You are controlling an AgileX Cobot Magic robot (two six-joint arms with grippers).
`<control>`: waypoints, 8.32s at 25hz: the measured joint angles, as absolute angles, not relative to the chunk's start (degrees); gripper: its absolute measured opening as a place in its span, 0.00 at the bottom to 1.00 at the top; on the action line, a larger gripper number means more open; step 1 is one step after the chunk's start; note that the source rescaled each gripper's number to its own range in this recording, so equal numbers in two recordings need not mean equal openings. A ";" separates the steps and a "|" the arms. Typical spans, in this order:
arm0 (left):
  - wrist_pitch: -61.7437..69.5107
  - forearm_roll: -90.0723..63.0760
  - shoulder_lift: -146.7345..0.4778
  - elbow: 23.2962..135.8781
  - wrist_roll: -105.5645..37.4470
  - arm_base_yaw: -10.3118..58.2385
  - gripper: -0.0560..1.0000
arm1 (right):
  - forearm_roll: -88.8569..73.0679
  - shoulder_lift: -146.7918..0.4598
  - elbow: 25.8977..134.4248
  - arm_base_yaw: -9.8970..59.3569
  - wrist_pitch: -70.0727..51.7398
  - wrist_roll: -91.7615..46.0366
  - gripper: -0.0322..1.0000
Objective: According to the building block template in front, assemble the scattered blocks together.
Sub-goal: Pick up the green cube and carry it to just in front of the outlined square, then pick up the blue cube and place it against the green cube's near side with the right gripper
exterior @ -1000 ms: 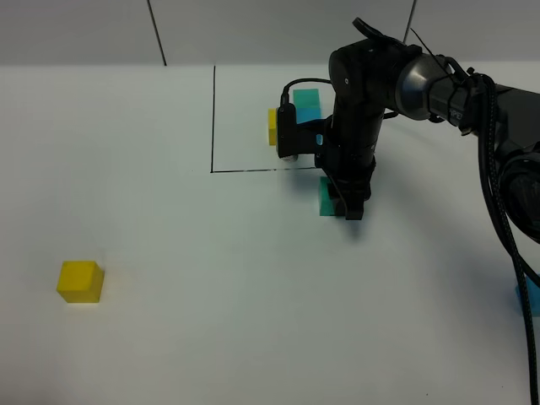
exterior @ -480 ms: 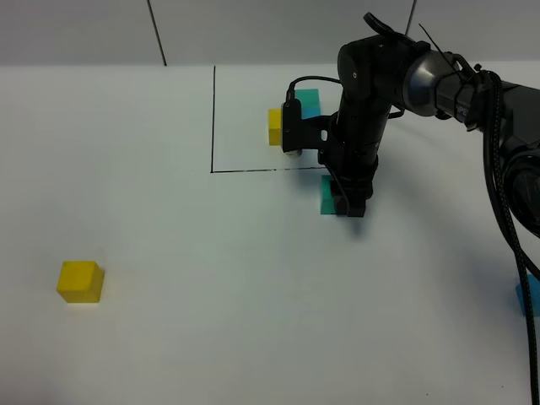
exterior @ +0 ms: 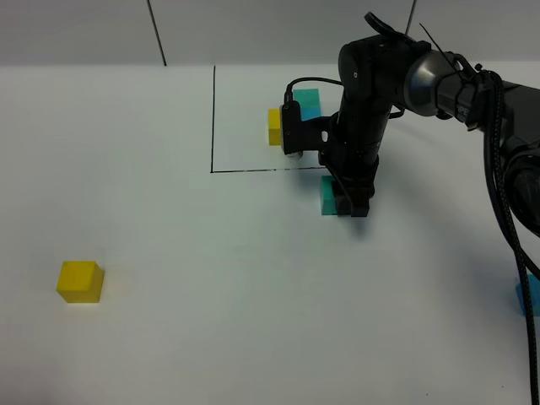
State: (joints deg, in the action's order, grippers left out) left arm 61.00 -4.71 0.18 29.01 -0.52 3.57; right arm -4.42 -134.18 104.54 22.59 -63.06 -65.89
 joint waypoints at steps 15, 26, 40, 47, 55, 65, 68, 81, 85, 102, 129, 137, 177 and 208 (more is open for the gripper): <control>61.00 -4.71 0.18 29.01 -0.52 3.57 0.64 | -3.85 -130.36 104.48 22.37 -63.01 -60.58 0.92; 61.00 -4.71 0.18 29.01 -0.52 3.57 0.64 | -6.63 -107.92 75.51 7.57 -55.45 -26.63 0.99; 61.00 -4.71 0.18 29.01 -0.52 3.57 0.64 | -3.66 -78.36 40.33 -7.32 -46.52 -10.15 0.95; 61.00 -4.71 0.18 29.01 -0.52 3.57 0.64 | -4.01 -82.73 37.12 -8.79 -36.64 -9.97 0.94; 60.98 -4.71 0.18 29.01 -0.52 3.57 0.64 | -7.99 -88.93 37.00 -13.42 -33.51 -17.68 0.93; 60.98 -4.71 0.18 29.01 -0.52 3.57 0.64 | -9.84 -93.31 36.93 -13.77 -32.02 -19.85 0.89; 60.98 -4.71 0.18 29.01 -0.52 3.57 0.64 | -10.10 -94.01 36.88 -13.77 -30.77 -19.86 0.87; 60.98 -4.71 0.18 29.01 -0.52 3.57 0.64 | -11.57 -97.60 36.88 -13.77 -29.00 -19.86 0.73; 60.98 -4.71 0.18 29.01 -0.52 3.57 0.64 | -11.57 -97.60 36.88 -13.77 -29.01 -19.75 0.62; 60.98 -4.71 0.18 29.01 -0.52 3.57 0.64 | -5.58 -83.55 38.54 -0.83 -43.48 2.98 0.05; 60.98 -4.71 0.18 29.01 -0.52 3.57 0.64 | 12.20 -108.06 70.71 37.84 -54.95 49.85 0.05; 60.98 -4.71 0.18 29.01 -0.52 3.57 0.64 | 8.38 -117.78 80.14 37.94 -54.41 41.95 0.05; 60.98 -4.71 0.18 29.01 -0.52 3.57 0.64 | 3.58 -122.79 80.59 31.34 -48.17 35.81 0.04; 60.98 -4.71 0.18 29.01 -0.52 3.57 0.64 | 3.14 -123.47 80.91 30.80 -46.61 35.87 0.04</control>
State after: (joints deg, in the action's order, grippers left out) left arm 60.98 -4.71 0.18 29.01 -0.52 3.57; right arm 3.14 -123.47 80.91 30.80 -46.61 35.87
